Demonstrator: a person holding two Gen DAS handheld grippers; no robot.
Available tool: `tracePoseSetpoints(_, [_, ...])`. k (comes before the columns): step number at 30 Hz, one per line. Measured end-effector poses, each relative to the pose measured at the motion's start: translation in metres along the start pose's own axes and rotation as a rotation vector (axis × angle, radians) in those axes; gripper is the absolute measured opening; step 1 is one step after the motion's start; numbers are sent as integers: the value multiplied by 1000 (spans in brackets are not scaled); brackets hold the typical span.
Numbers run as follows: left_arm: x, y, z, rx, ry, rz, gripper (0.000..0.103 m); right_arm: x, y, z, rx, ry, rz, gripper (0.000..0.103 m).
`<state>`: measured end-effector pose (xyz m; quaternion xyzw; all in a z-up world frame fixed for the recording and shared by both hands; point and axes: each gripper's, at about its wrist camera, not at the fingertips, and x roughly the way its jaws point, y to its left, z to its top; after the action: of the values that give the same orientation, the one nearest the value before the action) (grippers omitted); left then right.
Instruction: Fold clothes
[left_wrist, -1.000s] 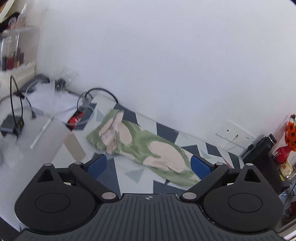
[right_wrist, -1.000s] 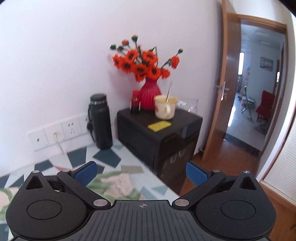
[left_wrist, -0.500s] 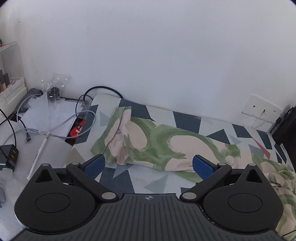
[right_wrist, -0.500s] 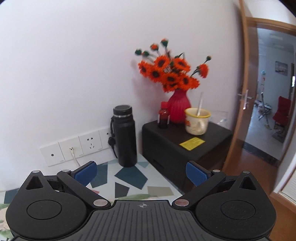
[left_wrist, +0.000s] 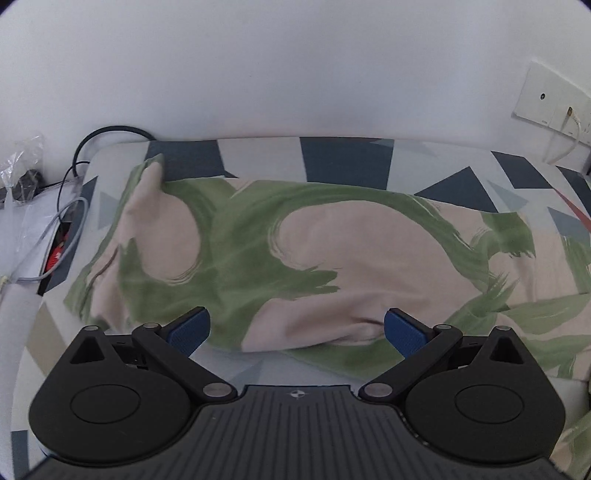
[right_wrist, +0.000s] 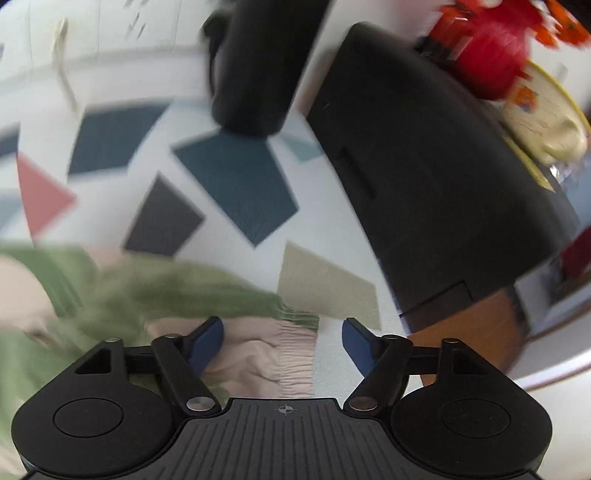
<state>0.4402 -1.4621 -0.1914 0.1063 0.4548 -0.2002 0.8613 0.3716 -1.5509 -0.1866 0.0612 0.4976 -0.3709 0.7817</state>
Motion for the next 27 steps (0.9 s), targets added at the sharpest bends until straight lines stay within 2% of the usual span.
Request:
tracePoseSetpoints(1, [7, -3, 0, -21, 5, 12, 102, 2, -2, 0, 18, -5, 7, 72])
tracePoseSetpoints(2, [13, -5, -1, -43, 9, 29, 102, 4, -8, 0, 59, -16, 31, 56])
tracePoseSetpoints(4, [18, -13, 1, -34, -28, 50, 103, 10, -17, 5, 130, -30, 91, 33])
tracePoseSetpoints(9, [35, -17, 17, -54, -87, 49, 103, 34, -9, 31, 78, -99, -37, 24])
tracePoseSetpoints(13, [52, -17, 42, -78, -110, 57, 103, 51, -1, 50, 89, -136, -117, 25])
tracePoseSetpoints(15, [59, -17, 54, -96, -111, 67, 103, 53, 4, 56, 86, -136, -127, 26])
tracePoseSetpoints(18, [69, -15, 69, -117, -113, 106, 103, 32, 6, 52, 113, -174, -8, 48])
tracePoseSetpoints(19, [71, -14, 72, -120, -121, 122, 103, 22, 8, 48, 105, -197, 22, 60])
tracePoseSetpoints(21, [74, -14, 76, -84, -142, 162, 103, 2, 10, 39, 77, -225, 85, 64])
tracePoseSetpoints(24, [75, -8, 77, -72, -141, 167, 103, -8, 14, 28, -29, -156, 235, 64])
tracePoseSetpoints(27, [73, 2, 74, -88, -124, 165, 103, -6, 24, 11, -148, -111, 237, 65])
